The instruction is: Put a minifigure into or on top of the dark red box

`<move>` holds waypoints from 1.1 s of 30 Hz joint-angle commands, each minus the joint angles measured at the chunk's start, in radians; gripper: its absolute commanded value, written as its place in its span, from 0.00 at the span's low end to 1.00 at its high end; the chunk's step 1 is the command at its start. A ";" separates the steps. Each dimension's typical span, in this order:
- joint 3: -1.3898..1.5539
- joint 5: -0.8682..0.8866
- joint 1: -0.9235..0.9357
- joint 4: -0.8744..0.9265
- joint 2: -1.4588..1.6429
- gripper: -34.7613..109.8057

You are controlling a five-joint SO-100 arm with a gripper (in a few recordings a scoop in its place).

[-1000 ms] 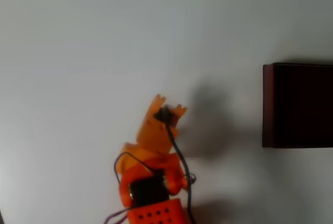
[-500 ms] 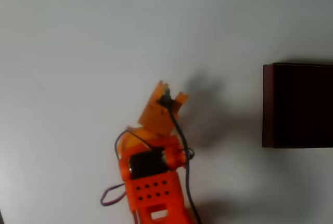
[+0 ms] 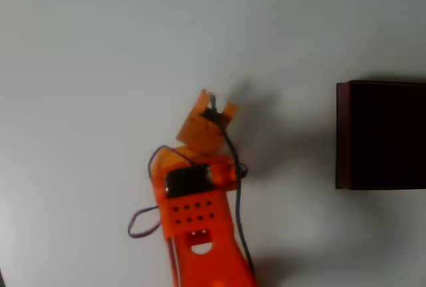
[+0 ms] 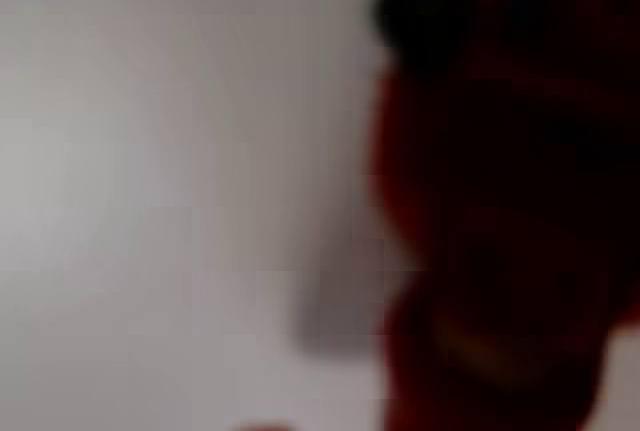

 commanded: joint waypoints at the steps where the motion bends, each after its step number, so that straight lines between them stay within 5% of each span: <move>1: -0.037 -0.021 0.011 0.006 -0.005 0.40; 33: -0.273 -0.075 0.044 0.106 -0.186 0.40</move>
